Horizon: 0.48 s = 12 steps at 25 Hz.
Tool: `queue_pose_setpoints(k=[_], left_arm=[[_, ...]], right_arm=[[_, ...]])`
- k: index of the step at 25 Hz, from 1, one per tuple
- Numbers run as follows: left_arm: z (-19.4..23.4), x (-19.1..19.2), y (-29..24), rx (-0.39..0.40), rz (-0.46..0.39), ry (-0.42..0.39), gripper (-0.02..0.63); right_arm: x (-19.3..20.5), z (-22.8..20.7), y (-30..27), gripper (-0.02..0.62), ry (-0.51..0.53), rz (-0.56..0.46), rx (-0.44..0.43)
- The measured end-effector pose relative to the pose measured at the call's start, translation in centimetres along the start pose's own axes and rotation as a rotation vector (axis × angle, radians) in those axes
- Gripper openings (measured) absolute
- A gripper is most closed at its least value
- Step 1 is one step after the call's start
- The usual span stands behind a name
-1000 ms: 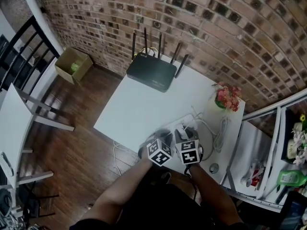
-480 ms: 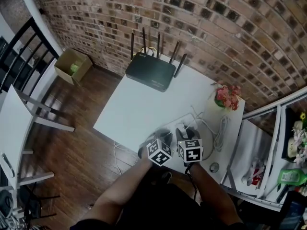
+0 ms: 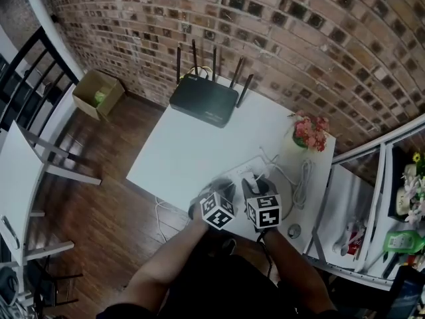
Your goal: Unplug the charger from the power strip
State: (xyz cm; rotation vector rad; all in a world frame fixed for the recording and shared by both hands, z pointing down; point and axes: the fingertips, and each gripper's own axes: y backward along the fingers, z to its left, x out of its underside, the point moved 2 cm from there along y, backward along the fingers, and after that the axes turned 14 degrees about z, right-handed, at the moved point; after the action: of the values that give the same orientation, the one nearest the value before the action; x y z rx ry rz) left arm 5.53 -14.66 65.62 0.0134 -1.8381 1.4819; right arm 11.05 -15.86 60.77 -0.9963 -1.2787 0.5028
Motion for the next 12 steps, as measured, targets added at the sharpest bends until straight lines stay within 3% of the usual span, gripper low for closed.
queue_pose_setpoints(k=[6,12], left_arm=[[0.4,0.3,0.8,0.019,-0.009,0.061,0.026],[-0.4,-0.4,4.8,0.028,-0.124,0.153,0.026]], right_arm=[[0.1,-0.4,1.6,0.143,-0.243,-0.050,-0.136],[1.2,-1.9,3.8,0.143,-0.510,-0.127,-0.278]])
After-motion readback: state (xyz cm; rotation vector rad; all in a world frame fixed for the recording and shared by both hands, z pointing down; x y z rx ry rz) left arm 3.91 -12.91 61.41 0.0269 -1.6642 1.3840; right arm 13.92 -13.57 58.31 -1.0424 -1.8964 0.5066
